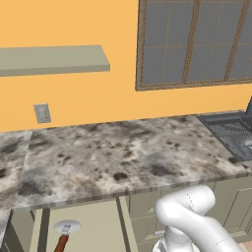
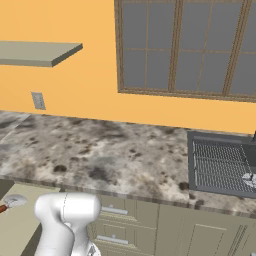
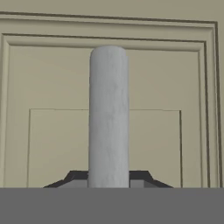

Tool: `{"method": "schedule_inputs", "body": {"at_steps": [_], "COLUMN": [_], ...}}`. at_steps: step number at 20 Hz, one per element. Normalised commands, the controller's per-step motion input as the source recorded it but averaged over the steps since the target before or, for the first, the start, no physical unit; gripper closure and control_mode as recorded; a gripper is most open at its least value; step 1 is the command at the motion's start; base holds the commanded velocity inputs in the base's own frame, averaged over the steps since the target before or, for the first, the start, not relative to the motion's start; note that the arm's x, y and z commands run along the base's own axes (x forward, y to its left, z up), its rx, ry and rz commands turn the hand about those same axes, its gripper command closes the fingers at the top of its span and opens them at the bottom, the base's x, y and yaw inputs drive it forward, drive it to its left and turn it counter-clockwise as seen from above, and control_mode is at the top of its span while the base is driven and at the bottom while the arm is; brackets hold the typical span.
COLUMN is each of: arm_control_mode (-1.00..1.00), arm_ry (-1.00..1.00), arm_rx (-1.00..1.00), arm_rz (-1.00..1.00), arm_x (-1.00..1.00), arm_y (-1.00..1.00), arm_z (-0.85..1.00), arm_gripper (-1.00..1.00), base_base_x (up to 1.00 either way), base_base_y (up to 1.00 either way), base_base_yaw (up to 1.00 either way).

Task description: Take the pizza cutter from the drawer on the left and place it on the dining counter for cutting.

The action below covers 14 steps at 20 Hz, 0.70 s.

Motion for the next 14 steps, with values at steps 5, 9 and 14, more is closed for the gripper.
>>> {"method": "schedule_inputs", "body": {"at_steps": [5,9,14], "arm_control_mode": [-1.00,-1.00,-1.00], "arm_ry": [0.00,0.00,0.00], "arm_rx": [0.00,0.00,0.00], "arm_rz": [0.00,0.00,0.00], "arm_x": [-0.34,-0.39,-0.38], "arm_y": [0.00,0.00,0.00], "arm_z": [0.00,0.00,0.00], "arm_gripper": [1.00,-1.00,-1.00], "base_base_x": [0.00,0.00,0.00], "base_base_y": [0.00,0.00,0.00], "base_base_yaw": [0.00,0.00,0.00]}}
